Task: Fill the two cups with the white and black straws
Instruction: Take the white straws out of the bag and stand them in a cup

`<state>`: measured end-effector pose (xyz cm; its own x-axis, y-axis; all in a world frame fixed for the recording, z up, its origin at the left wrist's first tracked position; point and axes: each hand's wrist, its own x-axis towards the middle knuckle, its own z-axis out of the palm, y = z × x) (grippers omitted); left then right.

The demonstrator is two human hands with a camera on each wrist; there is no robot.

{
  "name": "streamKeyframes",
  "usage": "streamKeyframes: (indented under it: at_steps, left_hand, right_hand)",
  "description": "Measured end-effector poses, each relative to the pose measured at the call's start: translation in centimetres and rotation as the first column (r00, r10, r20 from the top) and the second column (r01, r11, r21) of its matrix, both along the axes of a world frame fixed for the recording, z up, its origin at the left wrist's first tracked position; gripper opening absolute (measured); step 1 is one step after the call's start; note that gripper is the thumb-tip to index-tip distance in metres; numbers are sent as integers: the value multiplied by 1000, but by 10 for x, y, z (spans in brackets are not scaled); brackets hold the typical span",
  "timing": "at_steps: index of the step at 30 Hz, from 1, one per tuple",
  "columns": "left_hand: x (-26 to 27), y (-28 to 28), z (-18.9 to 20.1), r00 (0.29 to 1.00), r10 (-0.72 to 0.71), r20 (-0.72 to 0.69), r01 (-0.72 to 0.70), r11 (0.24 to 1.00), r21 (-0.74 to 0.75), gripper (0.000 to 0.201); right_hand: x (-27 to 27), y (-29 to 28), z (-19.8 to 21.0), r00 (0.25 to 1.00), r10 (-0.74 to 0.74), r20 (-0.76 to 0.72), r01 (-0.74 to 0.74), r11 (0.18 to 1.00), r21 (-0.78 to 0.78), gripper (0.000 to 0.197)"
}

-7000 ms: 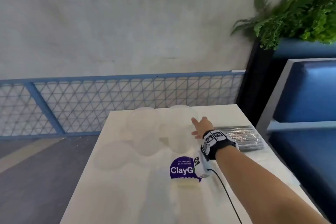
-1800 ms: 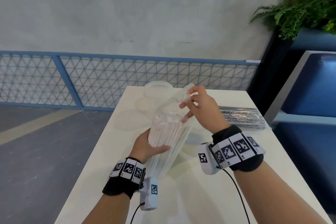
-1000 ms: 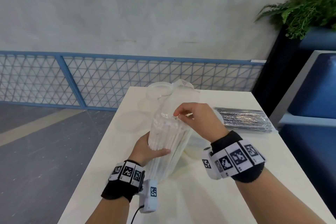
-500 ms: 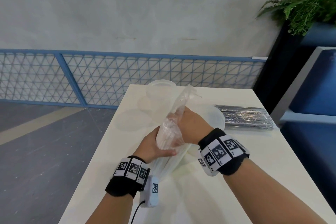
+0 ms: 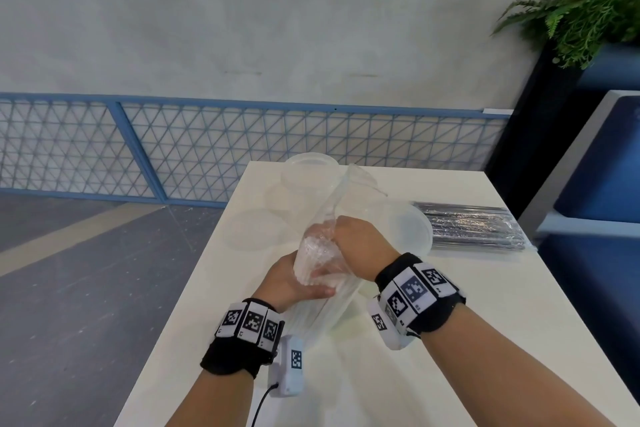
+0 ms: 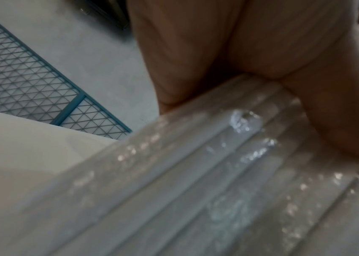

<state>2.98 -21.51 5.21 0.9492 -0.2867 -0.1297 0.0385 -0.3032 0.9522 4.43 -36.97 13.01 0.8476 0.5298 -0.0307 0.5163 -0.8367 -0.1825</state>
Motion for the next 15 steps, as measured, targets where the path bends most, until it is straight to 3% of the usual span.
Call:
streamKeyframes:
  at_steps: [5, 10, 15]
  left_hand:
    - [2, 4, 1, 999, 34, 8, -34, 999, -19, 58]
    - [2, 4, 2, 998, 59, -14, -59, 998, 11, 33]
    - [0, 4, 0, 998, 57, -26, -58, 998, -9, 32]
  right_hand:
    - [3, -5, -1, 1000, -22, -2, 22, 974, 225, 36]
    - [4, -10, 8, 1000, -26, -16, 30, 928, 371, 36]
    - [12, -25, 33, 997, -76, -5, 67, 851, 521, 40]
